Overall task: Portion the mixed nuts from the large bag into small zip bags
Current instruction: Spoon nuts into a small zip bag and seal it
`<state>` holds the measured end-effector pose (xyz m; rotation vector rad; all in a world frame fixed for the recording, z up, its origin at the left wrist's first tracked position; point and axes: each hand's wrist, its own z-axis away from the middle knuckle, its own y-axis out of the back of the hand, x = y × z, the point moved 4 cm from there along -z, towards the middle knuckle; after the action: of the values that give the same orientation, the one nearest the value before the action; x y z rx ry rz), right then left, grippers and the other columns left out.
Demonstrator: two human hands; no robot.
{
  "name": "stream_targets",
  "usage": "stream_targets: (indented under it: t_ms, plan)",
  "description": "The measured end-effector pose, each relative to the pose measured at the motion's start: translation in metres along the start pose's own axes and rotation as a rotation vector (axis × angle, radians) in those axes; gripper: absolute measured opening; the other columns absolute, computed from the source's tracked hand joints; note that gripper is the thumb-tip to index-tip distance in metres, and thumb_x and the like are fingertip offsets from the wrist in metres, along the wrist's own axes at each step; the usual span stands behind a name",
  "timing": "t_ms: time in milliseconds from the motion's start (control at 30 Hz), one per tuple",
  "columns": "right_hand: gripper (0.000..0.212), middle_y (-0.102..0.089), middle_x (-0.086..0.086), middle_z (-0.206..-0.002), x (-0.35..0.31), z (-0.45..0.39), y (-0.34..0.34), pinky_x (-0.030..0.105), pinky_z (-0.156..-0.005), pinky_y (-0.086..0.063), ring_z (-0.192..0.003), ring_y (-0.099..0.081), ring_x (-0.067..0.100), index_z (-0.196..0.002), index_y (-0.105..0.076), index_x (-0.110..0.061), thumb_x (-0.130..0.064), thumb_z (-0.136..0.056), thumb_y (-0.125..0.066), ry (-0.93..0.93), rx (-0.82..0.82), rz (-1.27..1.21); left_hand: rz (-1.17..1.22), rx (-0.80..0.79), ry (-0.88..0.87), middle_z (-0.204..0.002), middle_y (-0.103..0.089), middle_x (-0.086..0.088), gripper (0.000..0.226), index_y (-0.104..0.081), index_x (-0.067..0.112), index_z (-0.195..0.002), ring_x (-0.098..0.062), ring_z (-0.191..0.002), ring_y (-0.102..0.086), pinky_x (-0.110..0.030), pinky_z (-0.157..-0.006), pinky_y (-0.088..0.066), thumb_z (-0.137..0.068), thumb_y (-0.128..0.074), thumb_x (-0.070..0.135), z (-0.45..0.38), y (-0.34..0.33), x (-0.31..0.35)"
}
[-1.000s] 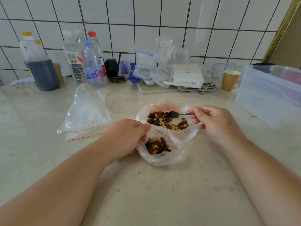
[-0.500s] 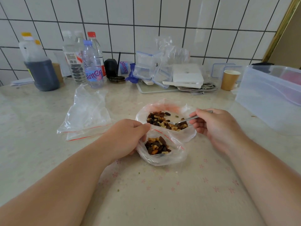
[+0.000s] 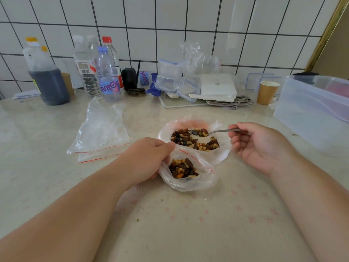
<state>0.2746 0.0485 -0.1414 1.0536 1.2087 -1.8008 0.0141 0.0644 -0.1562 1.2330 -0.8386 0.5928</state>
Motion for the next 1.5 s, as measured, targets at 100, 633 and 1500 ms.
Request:
stream_targets:
  t_ms: [100,633,1500]
  plan:
    - [0.031,-0.062,0.007,-0.059,-0.005,0.008,-0.007,0.019,-0.042,-0.044,-0.046,-0.053,0.01,-0.077,-0.069,-0.003,-0.015,-0.099,-0.052,0.023,-0.089,0.04,0.003,0.006,0.002,-0.044,-0.049,0.008,0.061,-0.059,0.027,-0.049,-0.008,-0.037,-0.043,-0.024,-0.055,-0.039,-0.102,-0.049,0.054,0.001,0.0,0.0]
    - [0.028,-0.072,0.013,-0.087,-0.004,0.047,-0.035,0.028,-0.071,-0.052,-0.075,-0.063,0.021,-0.09,-0.08,-0.017,-0.039,-0.086,-0.062,0.538,-0.645,0.636,0.016,0.015,0.031,-0.051,-0.054,0.005,0.055,-0.068,0.021,-0.062,-0.01,-0.042,-0.047,-0.025,-0.055,-0.042,-0.1,-0.05,0.056,-0.001,0.0,-0.002]
    - [0.022,-0.068,-0.014,-0.104,-0.003,0.007,-0.014,0.011,-0.074,-0.039,-0.097,-0.061,0.004,-0.114,-0.074,-0.028,-0.029,-0.1,-0.057,0.65,0.042,1.082,-0.04,0.003,-0.018,-0.045,-0.048,0.008,0.058,-0.06,0.027,-0.052,-0.009,-0.036,-0.042,-0.028,-0.059,-0.04,-0.102,-0.047,0.052,0.002,0.0,0.003]
